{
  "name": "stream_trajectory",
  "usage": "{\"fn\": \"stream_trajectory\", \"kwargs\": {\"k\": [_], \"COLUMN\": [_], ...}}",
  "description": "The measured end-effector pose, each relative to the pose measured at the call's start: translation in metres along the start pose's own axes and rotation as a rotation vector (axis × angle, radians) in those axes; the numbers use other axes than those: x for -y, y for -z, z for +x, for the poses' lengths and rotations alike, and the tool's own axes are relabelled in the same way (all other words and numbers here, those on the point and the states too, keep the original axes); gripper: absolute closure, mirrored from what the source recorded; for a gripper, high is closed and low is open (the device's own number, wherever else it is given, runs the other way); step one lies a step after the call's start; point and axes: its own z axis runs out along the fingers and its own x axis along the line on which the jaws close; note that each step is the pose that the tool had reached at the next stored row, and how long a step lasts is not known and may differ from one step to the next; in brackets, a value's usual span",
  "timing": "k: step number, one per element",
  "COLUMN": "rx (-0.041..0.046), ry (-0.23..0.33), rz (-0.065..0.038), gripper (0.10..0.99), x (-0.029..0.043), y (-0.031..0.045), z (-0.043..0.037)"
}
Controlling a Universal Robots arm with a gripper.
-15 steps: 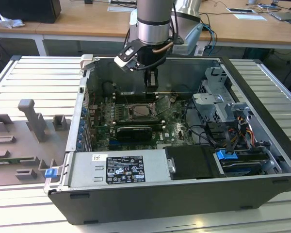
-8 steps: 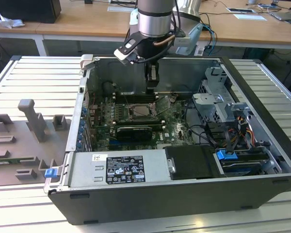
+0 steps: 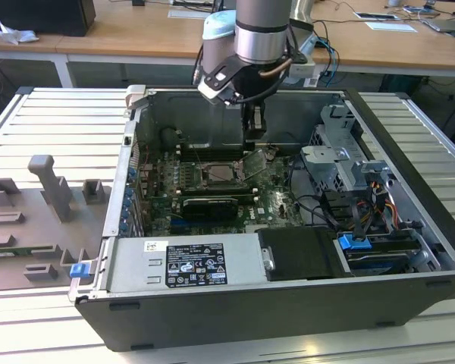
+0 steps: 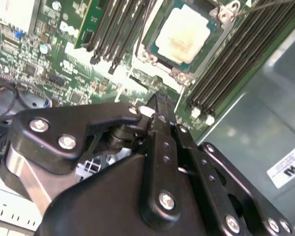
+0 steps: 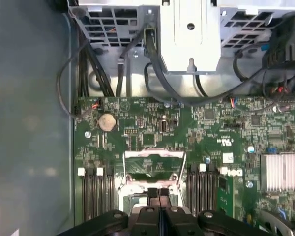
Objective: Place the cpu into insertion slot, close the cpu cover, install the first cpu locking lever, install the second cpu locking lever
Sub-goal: 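Close the cpu cover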
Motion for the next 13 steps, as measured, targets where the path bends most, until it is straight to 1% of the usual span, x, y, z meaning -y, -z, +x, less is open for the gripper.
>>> {"fn": "stream_trajectory", "kwargs": {"k": [4,7,10,13], "rx": [0.0001,0.0000,-0.0005,-0.0007], "ry": [0.000,0.011,0.027,0.027], "rz": [0.000,0.000,-0.001,-0.001], "gripper": [0.980,0.980,0.980,0.980], "x": [-0.0001,-0.0031,-0.0093,-0.0186], "y": [-0.0047,-0.0071,-0.0078,-0.0084], "z": [0.0000,0.0002,0.0005,0.0010]}}
